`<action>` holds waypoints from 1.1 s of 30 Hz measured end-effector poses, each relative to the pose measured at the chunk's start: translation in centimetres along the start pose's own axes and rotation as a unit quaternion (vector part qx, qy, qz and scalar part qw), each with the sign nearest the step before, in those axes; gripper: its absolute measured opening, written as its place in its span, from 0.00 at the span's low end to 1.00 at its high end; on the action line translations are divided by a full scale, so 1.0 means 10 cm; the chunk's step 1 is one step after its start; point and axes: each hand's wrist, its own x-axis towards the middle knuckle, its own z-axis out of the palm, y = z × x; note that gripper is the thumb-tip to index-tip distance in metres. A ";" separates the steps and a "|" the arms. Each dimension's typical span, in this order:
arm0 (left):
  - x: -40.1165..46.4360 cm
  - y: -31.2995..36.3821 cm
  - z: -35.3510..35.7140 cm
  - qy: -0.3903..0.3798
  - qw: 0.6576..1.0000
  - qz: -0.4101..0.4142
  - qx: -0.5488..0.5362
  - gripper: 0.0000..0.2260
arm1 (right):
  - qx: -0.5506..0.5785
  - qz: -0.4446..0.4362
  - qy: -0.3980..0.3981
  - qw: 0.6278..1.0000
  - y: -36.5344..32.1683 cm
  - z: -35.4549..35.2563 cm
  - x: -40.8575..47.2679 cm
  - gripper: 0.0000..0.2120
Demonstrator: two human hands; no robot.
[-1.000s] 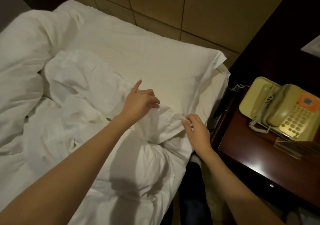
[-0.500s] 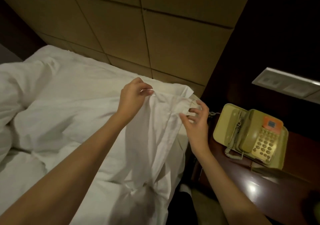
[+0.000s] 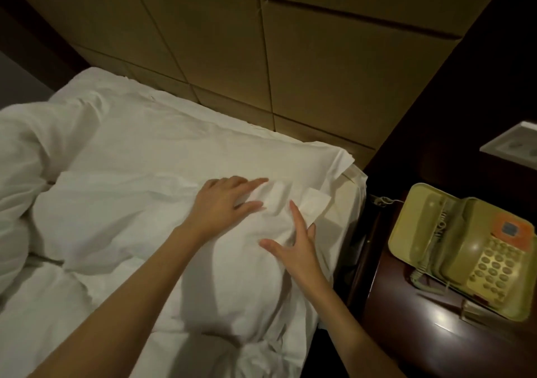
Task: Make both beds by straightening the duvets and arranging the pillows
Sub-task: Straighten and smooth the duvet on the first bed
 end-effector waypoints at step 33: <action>1.39 1.24 -1.16 0.246 0.959 0.088 -0.113 0.22 | 0.046 -0.185 0.172 0.967 -1.27 -1.90 0.46 0.28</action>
